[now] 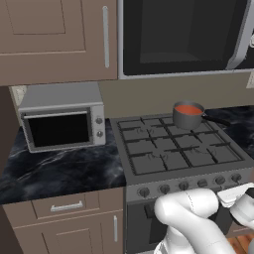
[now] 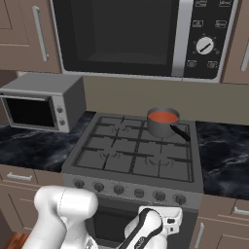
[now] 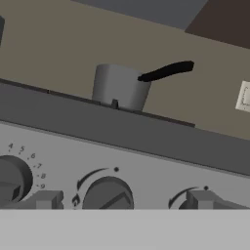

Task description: Wait until the marinara sauce is simmered to a deep red color and then turn off the stove.

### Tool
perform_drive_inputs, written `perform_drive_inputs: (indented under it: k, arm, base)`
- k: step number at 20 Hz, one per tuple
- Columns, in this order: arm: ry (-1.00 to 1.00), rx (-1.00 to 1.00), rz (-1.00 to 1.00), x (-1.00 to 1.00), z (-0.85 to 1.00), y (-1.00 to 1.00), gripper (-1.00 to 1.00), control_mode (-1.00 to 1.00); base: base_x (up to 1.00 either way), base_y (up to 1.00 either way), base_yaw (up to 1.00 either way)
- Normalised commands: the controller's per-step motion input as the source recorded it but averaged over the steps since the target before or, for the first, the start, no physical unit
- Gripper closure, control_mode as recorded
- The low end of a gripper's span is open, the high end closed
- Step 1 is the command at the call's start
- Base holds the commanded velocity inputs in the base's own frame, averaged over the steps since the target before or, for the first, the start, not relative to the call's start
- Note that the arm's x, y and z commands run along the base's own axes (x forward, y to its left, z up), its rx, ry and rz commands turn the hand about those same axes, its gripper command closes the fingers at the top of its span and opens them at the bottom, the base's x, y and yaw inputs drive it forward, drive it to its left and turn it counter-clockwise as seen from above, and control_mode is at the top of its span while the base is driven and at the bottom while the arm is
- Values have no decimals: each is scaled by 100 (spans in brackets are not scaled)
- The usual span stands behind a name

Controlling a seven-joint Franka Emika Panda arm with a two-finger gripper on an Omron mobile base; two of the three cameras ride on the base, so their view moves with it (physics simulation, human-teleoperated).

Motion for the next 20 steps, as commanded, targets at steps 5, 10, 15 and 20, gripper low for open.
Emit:
perform_drive_inputs:
  k: [5, 10, 15, 20]
  arm:
    - [0, -7, 0, 0, -21, 0, -100, -100]
    - [0, -5, 0, 4, -12, 0, -100, -100]
    - [0, -3, 0, 18, -1, 0, -100, -100]
    - [0, -1, 0, 20, 0, 0, -100, -100]
  base:
    - [0, 0, 0]
    - [0, 0, 0]
    - [0, 0, 0]
    - [0, 0, 0]
